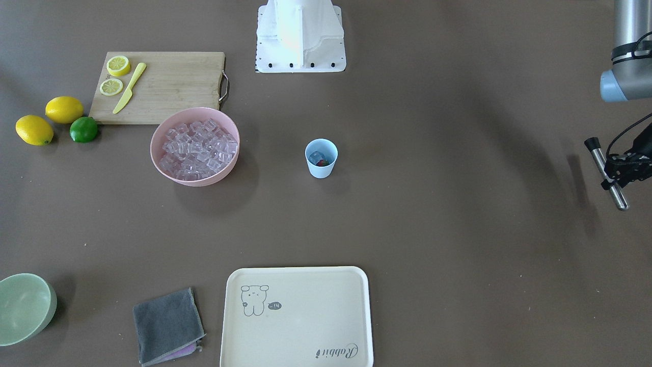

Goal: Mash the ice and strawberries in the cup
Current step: 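Carry the pestle rod back and set it down on the table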

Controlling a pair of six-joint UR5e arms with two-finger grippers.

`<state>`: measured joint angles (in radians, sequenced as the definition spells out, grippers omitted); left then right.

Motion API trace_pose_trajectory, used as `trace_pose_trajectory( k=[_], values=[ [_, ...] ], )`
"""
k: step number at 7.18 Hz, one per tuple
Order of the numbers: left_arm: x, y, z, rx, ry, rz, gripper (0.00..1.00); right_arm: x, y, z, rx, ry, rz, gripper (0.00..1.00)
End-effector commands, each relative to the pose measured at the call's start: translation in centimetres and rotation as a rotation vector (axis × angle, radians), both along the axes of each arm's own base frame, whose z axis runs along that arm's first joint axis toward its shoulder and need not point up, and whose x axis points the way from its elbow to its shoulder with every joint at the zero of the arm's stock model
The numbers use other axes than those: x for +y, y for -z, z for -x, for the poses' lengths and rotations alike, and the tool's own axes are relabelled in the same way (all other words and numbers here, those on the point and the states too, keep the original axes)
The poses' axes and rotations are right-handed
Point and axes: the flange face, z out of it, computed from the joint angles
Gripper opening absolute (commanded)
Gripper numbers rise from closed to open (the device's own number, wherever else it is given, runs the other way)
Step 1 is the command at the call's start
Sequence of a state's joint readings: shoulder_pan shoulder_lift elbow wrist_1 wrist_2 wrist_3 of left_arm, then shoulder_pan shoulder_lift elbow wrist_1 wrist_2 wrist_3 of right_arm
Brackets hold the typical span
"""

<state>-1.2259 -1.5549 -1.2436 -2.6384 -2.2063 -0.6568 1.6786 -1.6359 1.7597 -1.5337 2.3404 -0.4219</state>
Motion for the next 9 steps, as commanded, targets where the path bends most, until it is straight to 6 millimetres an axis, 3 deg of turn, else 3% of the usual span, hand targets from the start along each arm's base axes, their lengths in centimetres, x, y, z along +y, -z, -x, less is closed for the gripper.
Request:
trace_pose_trajectory(
  k=[1,3,4,5,7,8,9],
  values=[
    [0.8,0.1,-0.3,0.004,-0.012,0.014,0.0,0.0,-0.1,0.0,-0.001,0.0,0.001,0.99],
    [3.9,-1.1,-1.4,-0.008,-0.063,0.031,0.0,-0.2,0.1,0.0,0.001,0.0,-0.002,0.99],
    [4.4,-1.3,-1.3,-0.005,-0.062,0.037,0.0,-0.2,0.2,0.0,0.0,0.0,-0.003,0.99],
    [3.7,-0.7,-1.6,-0.006,-0.073,0.0,0.98,-0.2,0.2,0.0,-0.002,0.001,-0.004,1.0],
    [2.8,1.5,-2.0,0.029,-0.092,-0.015,0.99,-0.2,0.2,0.0,-0.003,0.001,-0.004,0.99],
    [0.6,2.4,-1.7,0.019,-0.076,0.035,0.99,-0.3,0.4,0.1,-0.006,0.003,-0.009,0.99],
    [-1.5,4.1,1.3,0.051,-0.042,0.07,0.99,-0.6,0.5,0.9,-0.012,0.02,-0.004,1.0]
  ],
)
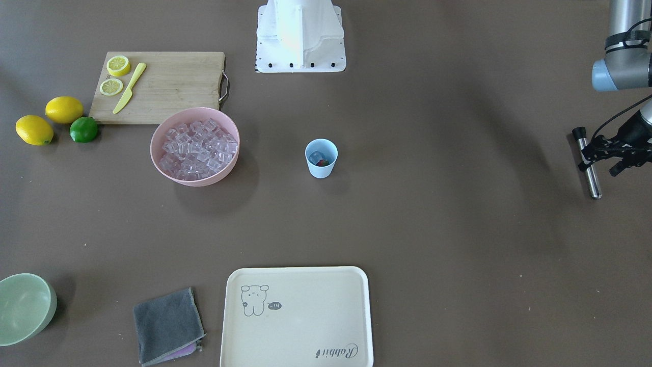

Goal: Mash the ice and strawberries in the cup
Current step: 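Carry the pestle rod back and set it down on the table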

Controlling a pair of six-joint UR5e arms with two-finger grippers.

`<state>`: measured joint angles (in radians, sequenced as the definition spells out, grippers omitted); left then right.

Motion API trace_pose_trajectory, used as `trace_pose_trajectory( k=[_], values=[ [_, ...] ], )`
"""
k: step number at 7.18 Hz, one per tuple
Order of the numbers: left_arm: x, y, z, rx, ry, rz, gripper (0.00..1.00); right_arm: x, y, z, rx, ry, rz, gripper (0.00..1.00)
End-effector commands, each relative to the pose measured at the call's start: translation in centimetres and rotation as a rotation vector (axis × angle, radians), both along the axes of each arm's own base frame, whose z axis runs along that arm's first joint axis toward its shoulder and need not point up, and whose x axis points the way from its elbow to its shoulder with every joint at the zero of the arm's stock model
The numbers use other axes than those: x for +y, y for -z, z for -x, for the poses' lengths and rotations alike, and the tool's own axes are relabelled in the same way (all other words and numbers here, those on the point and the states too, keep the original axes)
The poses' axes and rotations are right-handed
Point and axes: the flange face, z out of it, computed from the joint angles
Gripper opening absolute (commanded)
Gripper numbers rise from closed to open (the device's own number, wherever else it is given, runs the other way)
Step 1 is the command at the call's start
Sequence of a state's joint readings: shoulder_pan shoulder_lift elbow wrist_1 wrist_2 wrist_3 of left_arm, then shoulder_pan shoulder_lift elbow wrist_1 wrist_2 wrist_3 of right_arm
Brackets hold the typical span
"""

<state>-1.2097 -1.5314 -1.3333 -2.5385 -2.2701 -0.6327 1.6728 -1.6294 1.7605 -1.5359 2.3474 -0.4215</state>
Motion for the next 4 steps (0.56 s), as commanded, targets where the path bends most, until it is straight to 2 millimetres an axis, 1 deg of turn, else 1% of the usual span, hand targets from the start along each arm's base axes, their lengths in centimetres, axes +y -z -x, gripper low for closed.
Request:
trace_pose_trajectory(
  k=[1,2,3,4],
  values=[
    [-3.6,3.4,4.8,0.067,0.001,0.039,0.99,-2.0,1.8,1.0,-0.04,0.022,0.06,0.99],
    [-5.3,6.1,7.9,0.092,0.044,0.083,0.99,-3.9,4.0,0.6,-0.057,0.016,0.163,1.0],
    [-5.6,8.9,9.6,0.101,0.061,0.101,0.99,-3.8,3.5,0.5,-0.048,0.015,0.186,1.0],
    [-5.4,10.6,11.9,0.121,0.085,0.141,0.99,-3.6,3.3,0.5,-0.05,0.013,0.192,1.0]
  ],
)
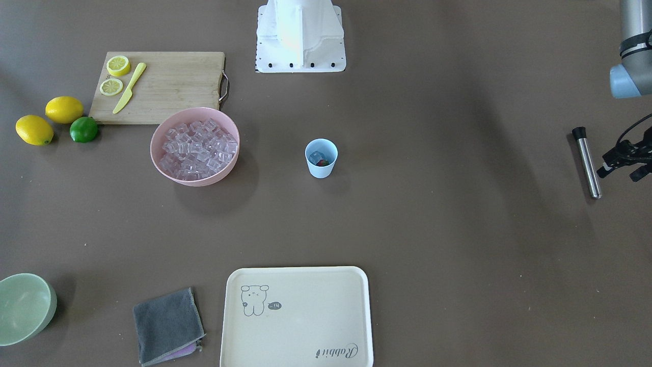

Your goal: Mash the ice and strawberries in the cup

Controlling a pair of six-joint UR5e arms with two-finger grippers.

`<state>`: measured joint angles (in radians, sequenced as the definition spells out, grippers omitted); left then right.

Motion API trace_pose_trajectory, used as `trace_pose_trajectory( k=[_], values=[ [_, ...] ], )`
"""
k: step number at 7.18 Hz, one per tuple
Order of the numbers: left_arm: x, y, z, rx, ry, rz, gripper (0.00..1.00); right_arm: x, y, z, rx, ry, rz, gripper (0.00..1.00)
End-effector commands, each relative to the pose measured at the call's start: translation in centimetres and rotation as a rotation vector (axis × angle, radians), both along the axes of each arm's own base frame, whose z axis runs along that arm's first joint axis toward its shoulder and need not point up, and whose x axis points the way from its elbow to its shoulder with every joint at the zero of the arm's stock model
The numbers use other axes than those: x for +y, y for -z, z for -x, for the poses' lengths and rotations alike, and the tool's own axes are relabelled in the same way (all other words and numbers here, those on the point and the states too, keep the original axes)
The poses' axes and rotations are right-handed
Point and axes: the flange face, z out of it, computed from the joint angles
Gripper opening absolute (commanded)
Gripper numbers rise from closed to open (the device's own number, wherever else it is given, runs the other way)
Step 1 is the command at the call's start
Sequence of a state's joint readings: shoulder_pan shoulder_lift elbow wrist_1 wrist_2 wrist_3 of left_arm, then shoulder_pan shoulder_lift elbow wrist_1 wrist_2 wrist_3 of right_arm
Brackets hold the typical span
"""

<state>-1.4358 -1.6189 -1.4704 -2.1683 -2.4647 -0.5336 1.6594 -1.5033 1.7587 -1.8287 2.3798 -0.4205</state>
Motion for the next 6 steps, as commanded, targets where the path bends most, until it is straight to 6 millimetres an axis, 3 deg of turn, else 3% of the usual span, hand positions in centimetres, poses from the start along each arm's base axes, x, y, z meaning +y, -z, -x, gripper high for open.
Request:
trace_pose_trajectory(
  k=[1,2,3,4,6],
  values=[
    [0.2,3.1,4.0,0.033,0.008,0.023,0.99,0.5,-0.6,0.0,-0.002,0.0,0.035,1.0],
    [0.3,3.3,4.5,0.014,-0.039,0.01,0.99,0.2,-0.8,-0.1,0.018,0.002,-0.006,1.0],
    [0.8,3.8,6.3,-0.008,-0.071,0.015,0.99,0.7,-2.2,-0.2,0.058,0.002,-0.046,1.0],
    [1.3,3.3,9.2,-0.044,-0.069,-0.014,0.99,-0.5,-4.5,0.3,0.063,-0.012,-0.036,1.0],
    [1.8,2.7,9.9,-0.048,-0.053,0.006,0.99,-0.7,-6.3,0.6,0.048,-0.056,0.048,1.0]
  ],
)
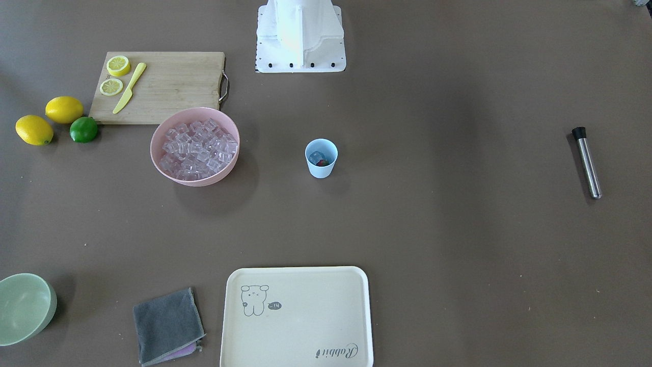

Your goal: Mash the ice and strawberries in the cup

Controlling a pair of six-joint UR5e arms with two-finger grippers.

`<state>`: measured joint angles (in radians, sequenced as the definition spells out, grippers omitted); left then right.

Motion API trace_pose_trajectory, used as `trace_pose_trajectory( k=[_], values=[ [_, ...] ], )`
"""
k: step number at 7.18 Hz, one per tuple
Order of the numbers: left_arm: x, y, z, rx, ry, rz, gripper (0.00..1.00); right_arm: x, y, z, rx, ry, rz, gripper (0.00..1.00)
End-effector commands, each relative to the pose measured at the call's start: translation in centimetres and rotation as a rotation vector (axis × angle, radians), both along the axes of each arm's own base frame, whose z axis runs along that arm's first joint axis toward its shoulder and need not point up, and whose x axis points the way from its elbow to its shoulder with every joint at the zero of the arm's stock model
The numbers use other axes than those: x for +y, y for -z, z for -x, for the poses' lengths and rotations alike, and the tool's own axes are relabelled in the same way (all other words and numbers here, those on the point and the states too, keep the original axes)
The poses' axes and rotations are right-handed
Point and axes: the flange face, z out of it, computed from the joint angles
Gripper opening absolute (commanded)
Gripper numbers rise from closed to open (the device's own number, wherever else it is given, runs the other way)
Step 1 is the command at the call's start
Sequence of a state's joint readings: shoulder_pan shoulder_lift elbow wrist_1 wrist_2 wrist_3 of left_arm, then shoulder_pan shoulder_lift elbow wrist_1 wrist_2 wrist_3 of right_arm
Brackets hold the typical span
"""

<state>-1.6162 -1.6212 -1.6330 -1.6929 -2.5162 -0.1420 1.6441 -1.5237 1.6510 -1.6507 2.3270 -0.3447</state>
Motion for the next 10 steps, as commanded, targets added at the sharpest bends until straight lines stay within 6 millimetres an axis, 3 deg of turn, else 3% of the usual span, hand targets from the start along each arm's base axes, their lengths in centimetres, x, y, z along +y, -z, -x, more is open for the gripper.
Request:
trace_pose_trajectory(
  k=[1,2,5,7,9,10],
  values=[
    [0.8,-1.0,0.7,-0.005,0.006,0.018,0.99,-0.3,-2.4,2.0,-0.004,0.017,0.06,1.0],
    [1.3,-1.1,0.7,-0.002,0.004,0.013,0.99,-1.2,-2.3,3.2,-0.006,0.04,0.057,1.0],
    [2.4,-1.2,1.0,-0.027,0.01,-0.011,0.99,-1.6,-1.1,3.2,-0.012,0.053,0.015,1.0],
    [2.9,-4.9,1.1,-0.045,0.012,0.044,0.99,-1.8,-3.2,3.2,-0.01,0.048,-0.05,1.0],
    [2.5,-8.1,1.0,-0.047,0.012,0.038,0.99,-2.8,-3.0,3.2,-0.011,0.045,-0.072,1.0],
    [2.0,-7.8,1.0,-0.047,0.015,0.021,0.99,-3.7,-2.4,3.2,-0.009,0.045,-0.08,1.0]
  ],
)
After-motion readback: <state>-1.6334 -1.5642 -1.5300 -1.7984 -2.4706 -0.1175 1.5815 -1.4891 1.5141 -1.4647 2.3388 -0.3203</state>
